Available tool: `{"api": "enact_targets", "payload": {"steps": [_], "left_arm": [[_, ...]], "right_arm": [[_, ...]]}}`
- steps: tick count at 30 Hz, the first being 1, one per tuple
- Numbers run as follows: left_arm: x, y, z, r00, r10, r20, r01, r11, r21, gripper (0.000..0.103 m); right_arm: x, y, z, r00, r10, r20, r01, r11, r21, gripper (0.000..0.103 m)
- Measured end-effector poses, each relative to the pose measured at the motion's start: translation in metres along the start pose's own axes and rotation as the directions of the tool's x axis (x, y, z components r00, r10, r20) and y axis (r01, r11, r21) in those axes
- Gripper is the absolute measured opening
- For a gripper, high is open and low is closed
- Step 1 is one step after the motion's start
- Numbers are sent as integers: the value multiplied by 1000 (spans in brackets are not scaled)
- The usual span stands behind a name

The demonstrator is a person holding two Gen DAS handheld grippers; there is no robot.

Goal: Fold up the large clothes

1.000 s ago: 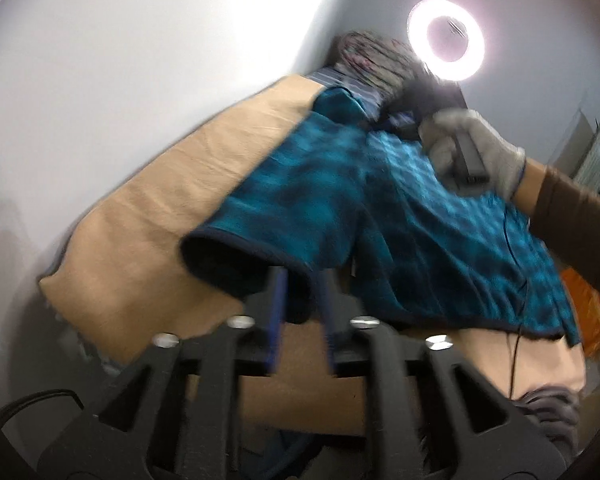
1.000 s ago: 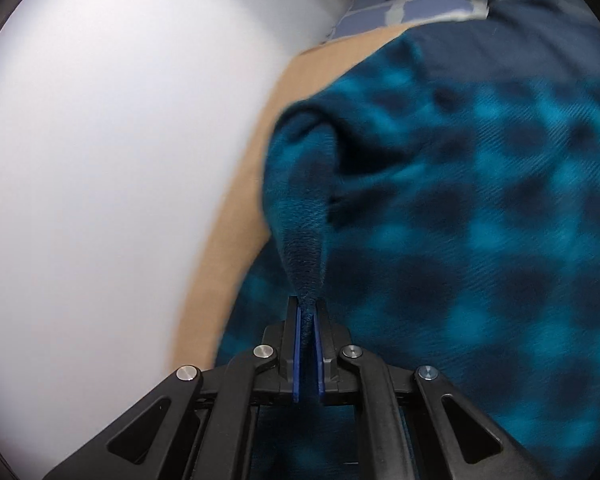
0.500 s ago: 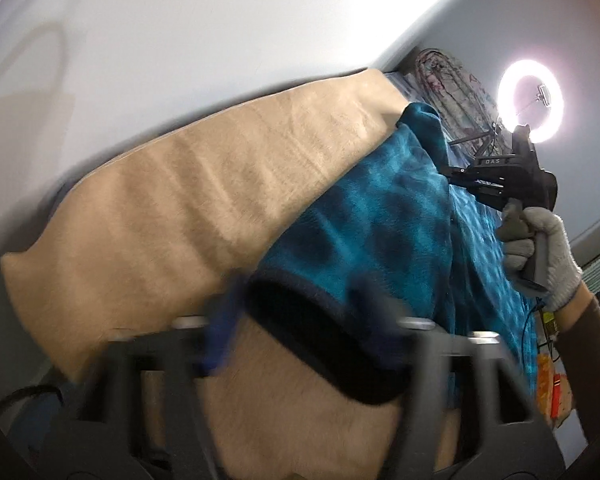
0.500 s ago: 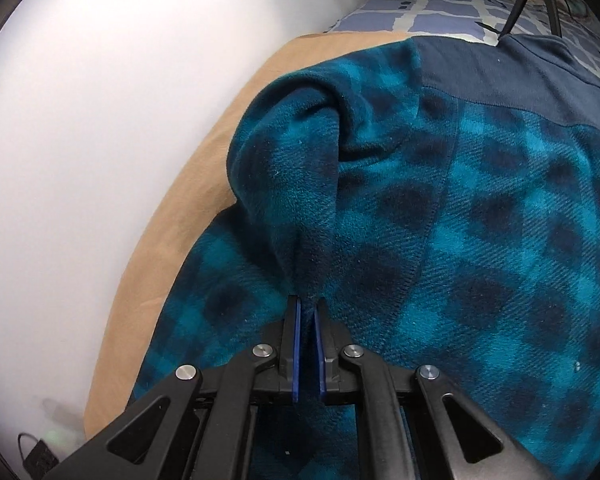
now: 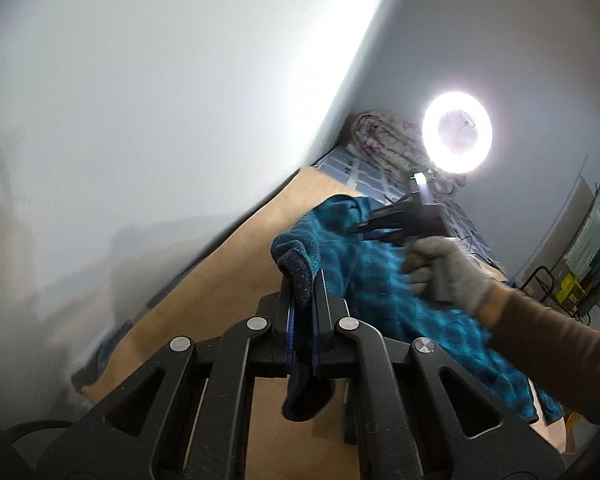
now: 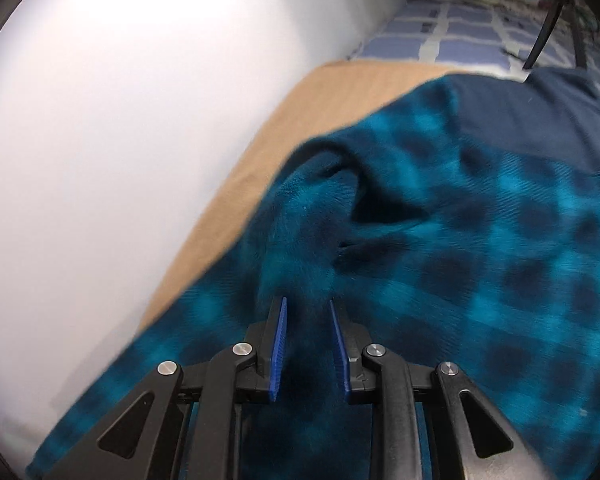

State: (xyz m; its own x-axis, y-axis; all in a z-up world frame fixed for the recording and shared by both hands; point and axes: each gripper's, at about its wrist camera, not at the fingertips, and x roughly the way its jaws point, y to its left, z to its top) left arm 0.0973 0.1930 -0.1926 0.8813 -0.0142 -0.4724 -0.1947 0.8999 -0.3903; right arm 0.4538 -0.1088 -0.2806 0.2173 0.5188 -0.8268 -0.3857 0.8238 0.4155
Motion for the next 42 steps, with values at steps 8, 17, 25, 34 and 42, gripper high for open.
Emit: {"api": "enact_targets", "payload": {"steps": [8, 17, 25, 34, 42], "left_arm": [[6, -27, -12, 995, -89, -47, 90, 996, 27, 4], [15, -64, -39, 983, -156, -95, 166, 981, 104, 4], [18, -63, -42, 980, -151, -126, 166, 979, 119, 3], [18, -77, -53, 972, -158, -173, 193, 959, 208, 3], [25, -126, -83, 943, -172, -286, 273, 891, 363, 4]], "right_arm": [[36, 10, 22, 996, -64, -65, 63, 998, -19, 23], [19, 70, 67, 997, -70, -35, 65, 989, -130, 66], [78, 90, 65, 967, -231, -109, 211, 963, -167, 45], [24, 27, 57, 1000, -29, 3, 29, 1000, -11, 1], [-54, -72, 30, 992, 71, 106, -84, 988, 130, 1]]}}
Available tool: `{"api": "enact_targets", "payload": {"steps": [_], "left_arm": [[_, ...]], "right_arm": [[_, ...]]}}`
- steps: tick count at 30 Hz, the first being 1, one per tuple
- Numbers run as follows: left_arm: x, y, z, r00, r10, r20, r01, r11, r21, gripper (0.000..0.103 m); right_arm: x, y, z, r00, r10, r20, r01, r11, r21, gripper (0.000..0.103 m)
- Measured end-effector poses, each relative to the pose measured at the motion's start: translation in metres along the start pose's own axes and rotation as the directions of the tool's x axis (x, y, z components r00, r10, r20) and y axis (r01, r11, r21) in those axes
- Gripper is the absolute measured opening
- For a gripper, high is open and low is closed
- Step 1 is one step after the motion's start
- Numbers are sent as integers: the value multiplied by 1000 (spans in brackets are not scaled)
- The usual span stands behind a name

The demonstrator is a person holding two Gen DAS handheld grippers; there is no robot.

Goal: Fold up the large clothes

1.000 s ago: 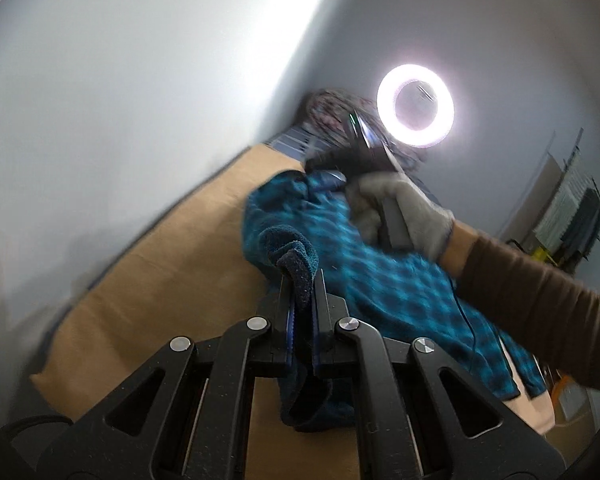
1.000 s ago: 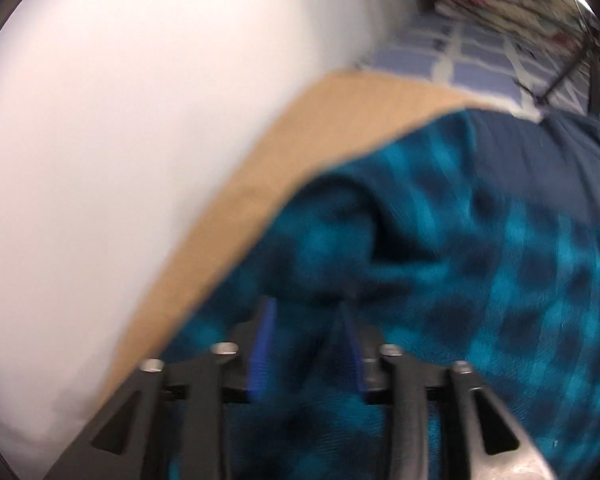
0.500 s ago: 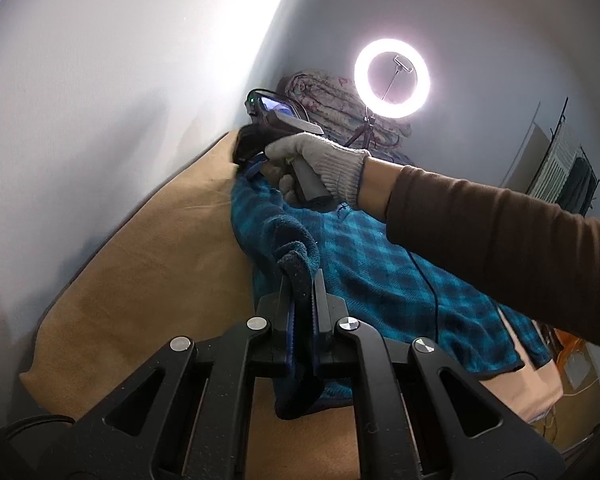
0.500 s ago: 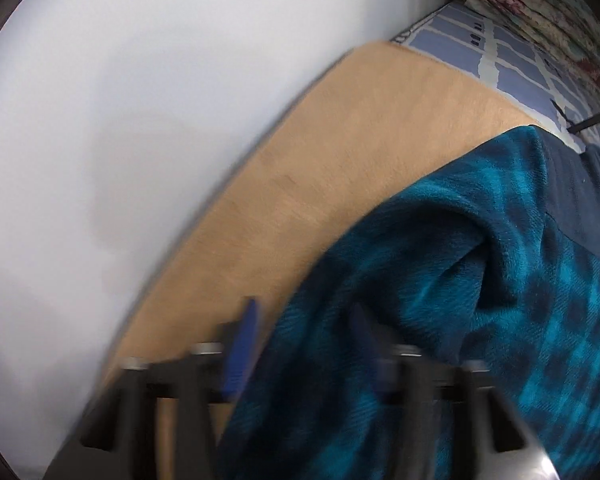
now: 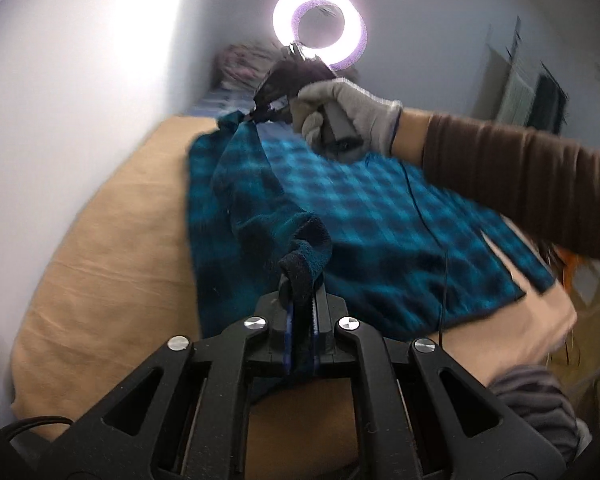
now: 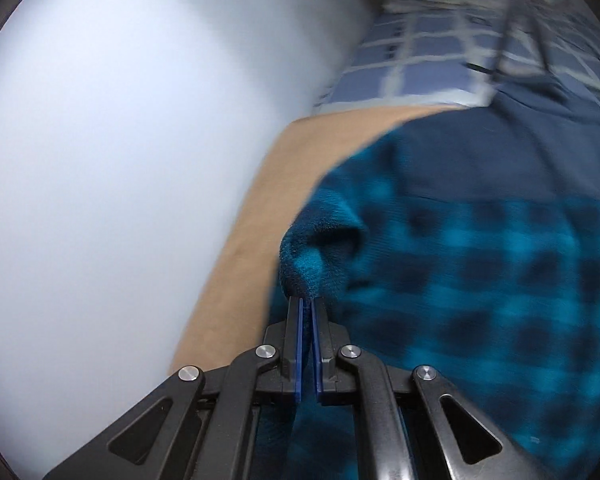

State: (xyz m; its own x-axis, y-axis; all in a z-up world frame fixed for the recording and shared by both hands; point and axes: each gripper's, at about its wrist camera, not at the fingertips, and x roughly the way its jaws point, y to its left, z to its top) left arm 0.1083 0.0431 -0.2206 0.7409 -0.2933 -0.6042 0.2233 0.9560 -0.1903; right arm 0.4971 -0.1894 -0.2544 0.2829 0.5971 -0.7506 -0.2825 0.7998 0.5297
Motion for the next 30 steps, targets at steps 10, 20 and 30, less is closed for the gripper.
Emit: {"api": "enact_targets", "payload": {"steps": [10, 20, 30], "left_arm": [[-31, -2, -10, 999, -48, -18, 47, 997, -58, 51], [7, 77, -36, 991, -50, -127, -3, 922, -387, 51], [39, 88, -64, 979, -57, -194, -40, 885, -464, 16]], "right_arm": [[-33, -54, -35, 966, -258, -27, 254, 961, -106, 22], [-50, 8, -109, 993, -85, -82, 57, 952, -301, 23], [2, 40, -139, 983, -120, -139, 56, 917, -394, 35]]}}
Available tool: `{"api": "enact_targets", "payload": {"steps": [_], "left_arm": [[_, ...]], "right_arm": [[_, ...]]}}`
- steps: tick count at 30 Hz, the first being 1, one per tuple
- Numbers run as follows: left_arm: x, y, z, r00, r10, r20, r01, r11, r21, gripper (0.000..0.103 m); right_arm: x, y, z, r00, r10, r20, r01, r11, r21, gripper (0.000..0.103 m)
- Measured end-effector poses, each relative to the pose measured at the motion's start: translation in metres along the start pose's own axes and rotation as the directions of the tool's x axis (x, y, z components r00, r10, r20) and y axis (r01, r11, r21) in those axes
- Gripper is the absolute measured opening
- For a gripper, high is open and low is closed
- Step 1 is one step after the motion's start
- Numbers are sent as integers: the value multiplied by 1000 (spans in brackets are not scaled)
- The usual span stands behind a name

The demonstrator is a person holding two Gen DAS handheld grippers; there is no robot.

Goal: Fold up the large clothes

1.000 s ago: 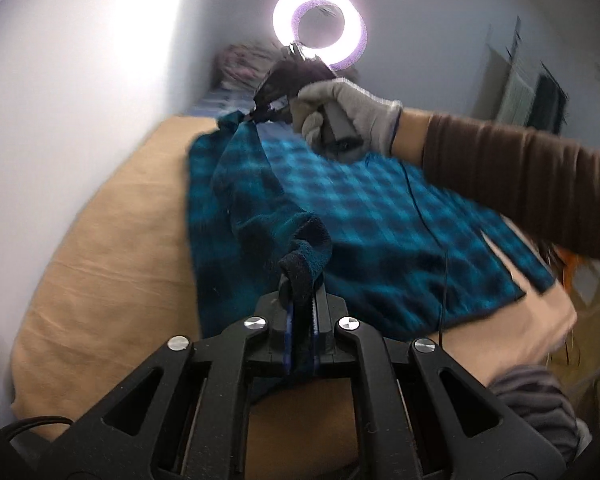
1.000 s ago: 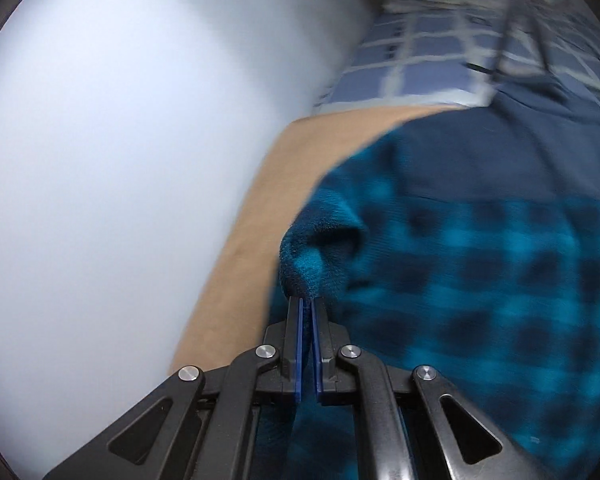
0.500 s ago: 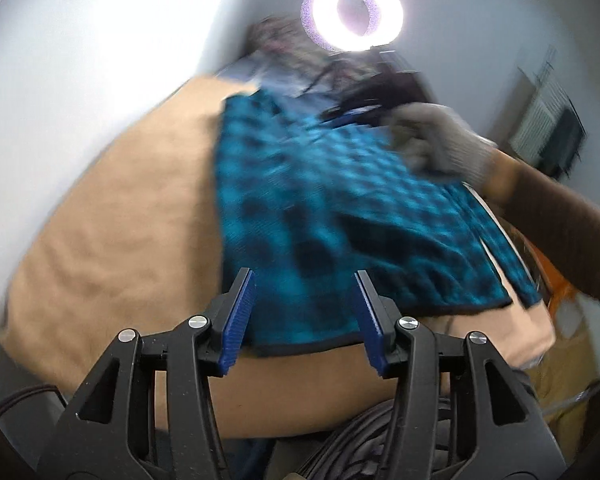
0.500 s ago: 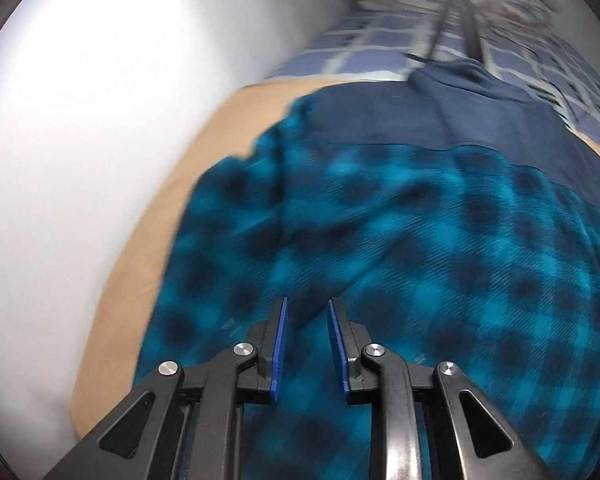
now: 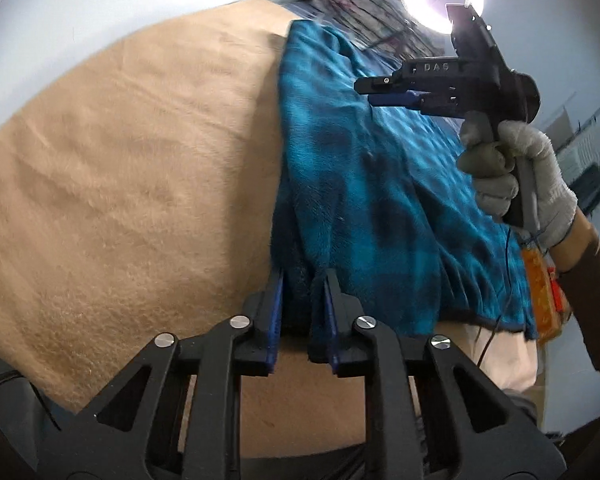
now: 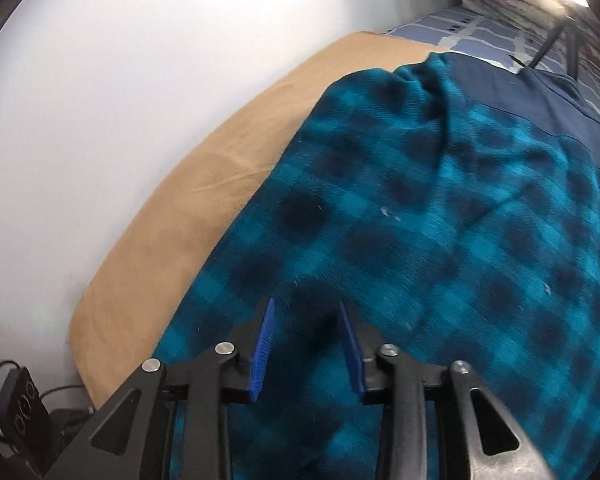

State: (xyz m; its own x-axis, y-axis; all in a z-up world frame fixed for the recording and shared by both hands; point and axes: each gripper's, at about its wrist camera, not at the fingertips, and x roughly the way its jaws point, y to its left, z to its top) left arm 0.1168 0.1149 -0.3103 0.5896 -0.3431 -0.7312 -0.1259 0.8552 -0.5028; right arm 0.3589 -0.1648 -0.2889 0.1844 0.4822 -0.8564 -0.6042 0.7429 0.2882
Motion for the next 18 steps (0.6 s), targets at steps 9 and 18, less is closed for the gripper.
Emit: {"api": "enact_targets", "payload": {"steps": [9, 18], "left_arm": [[-17, 19, -3, 995, -93, 37, 95, 993, -71, 15], [-20, 13, -4, 992, -113, 47, 115, 993, -41, 55]], "right_arm": [[23, -3, 29, 991, -136, -15, 136, 990, 20, 37], [57, 69, 58, 986, -157, -49, 152, 984, -94, 53]]}}
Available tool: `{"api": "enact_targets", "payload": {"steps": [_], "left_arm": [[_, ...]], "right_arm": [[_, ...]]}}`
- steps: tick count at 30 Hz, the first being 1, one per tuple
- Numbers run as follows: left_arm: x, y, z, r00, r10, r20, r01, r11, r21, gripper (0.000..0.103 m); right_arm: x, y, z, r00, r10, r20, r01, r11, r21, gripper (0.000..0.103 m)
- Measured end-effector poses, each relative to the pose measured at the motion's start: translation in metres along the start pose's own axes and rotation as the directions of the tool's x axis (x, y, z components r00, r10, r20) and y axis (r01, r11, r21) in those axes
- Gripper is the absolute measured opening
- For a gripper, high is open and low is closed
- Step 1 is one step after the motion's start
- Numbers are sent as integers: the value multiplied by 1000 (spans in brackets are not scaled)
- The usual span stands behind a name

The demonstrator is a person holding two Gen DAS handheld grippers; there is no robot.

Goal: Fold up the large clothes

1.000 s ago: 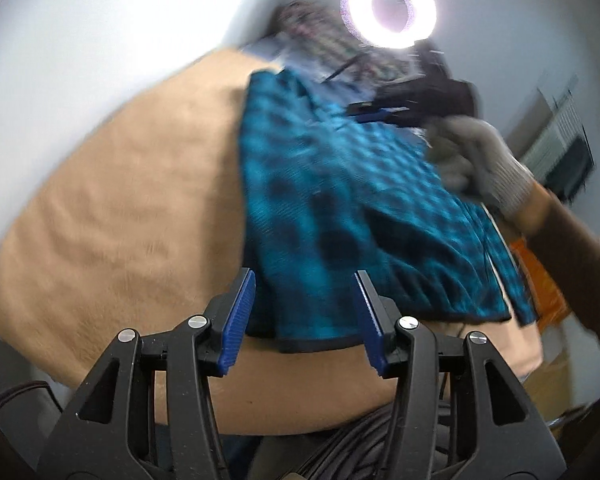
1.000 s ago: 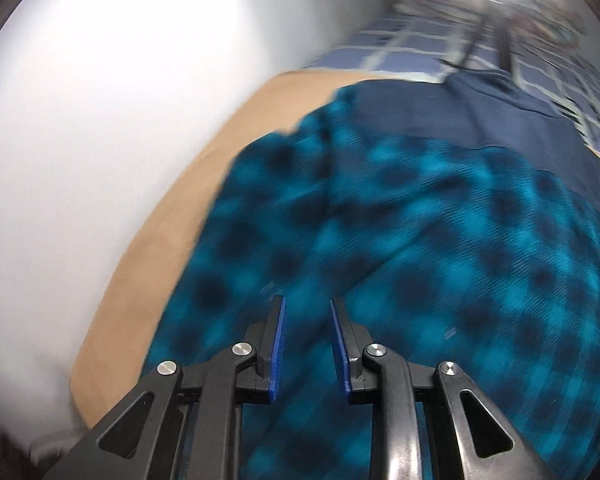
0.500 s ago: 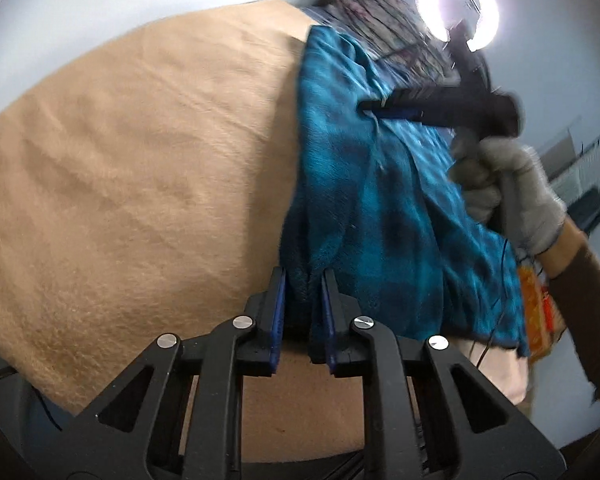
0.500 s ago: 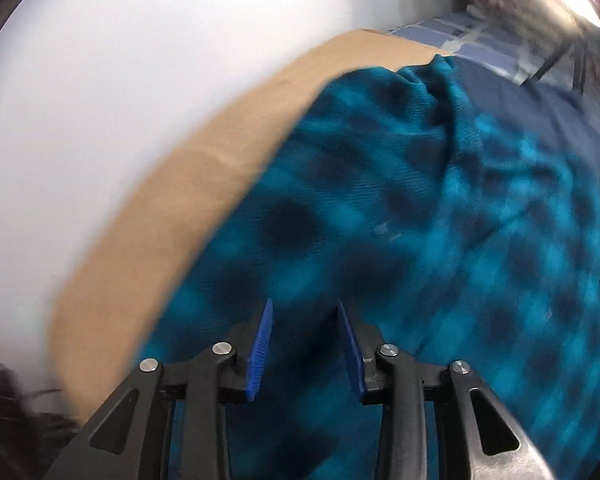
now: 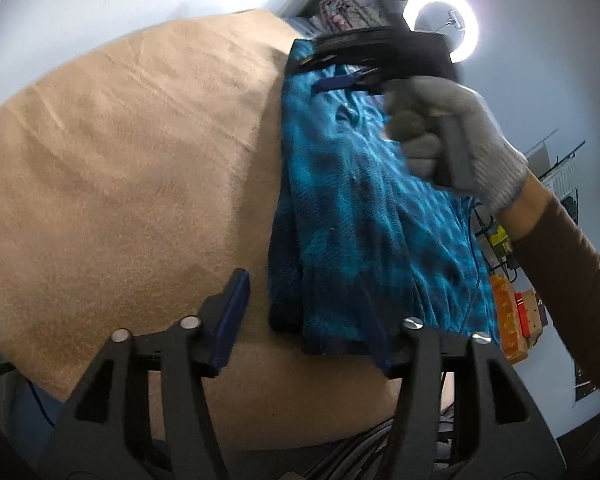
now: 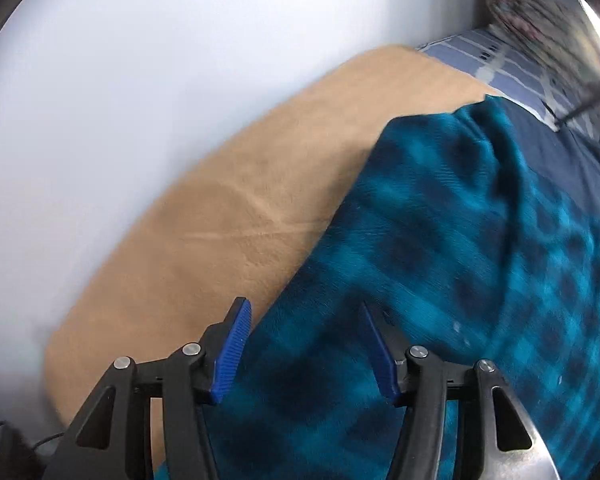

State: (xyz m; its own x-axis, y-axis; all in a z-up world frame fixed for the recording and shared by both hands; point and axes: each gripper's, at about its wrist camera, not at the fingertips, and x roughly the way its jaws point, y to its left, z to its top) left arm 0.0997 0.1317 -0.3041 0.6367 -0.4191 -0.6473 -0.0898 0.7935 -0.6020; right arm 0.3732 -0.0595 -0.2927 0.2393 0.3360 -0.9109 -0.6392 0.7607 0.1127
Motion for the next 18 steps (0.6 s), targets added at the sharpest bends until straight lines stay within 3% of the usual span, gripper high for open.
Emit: {"api": "enact_targets", "payload": {"steps": [1, 3, 6, 7, 8, 9, 10, 11, 12, 14, 15, 18], "left_arm": [[1, -1, -1, 1000, 6, -5, -6, 1000, 15, 55], [4, -3, -1, 1000, 9, -13, -9, 1000, 28, 55], [11, -4, 0, 1000, 0, -30, 1, 1000, 27, 55], [14, -5, 0, 999, -1, -37, 2, 1000, 30, 55], [17, -5, 0, 999, 2, -41, -1, 999, 33, 54], [21, -5, -1, 999, 7, -47, -5, 999, 36, 41], [25, -5, -2, 998, 13, -59, -11, 999, 36, 20], [27, -4, -2, 998, 16, -61, -14, 999, 31, 15], [26, -2, -3, 998, 1, -57, 0, 1000, 19, 12], [17, 1, -3, 999, -31, -39, 30, 1000, -9, 10], [12, 0, -3, 999, -37, -25, 37, 999, -12, 10], [2, 0, 2, 999, -54, -2, 54, 998, -11, 9]], "right_arm": [[12, 7, 2, 998, -41, -36, 41, 999, -21, 40], [27, 13, 2, 991, -118, -67, 114, 992, -52, 28], [21, 11, 1, 993, -115, -36, 114, 993, -39, 7], [18, 7, 3, 995, -94, -27, 94, 996, -11, 4], [13, 1, 4, 998, -64, -12, 64, 997, 32, 4], [10, -4, 5, 999, -41, 9, 41, 997, 59, 4], [11, -4, 7, 999, -31, 17, 30, 998, 62, 4], [14, -3, 6, 1000, -27, 14, 26, 998, 56, 4], [17, -1, 5, 1000, -24, 5, 23, 999, 45, 4], [14, 0, 2, 1000, -2, 21, 2, 999, 33, 15], [6, -4, 1, 998, 45, 42, -46, 998, 41, 26], [-26, -20, -14, 984, 107, 144, -120, 989, 90, 30]]}}
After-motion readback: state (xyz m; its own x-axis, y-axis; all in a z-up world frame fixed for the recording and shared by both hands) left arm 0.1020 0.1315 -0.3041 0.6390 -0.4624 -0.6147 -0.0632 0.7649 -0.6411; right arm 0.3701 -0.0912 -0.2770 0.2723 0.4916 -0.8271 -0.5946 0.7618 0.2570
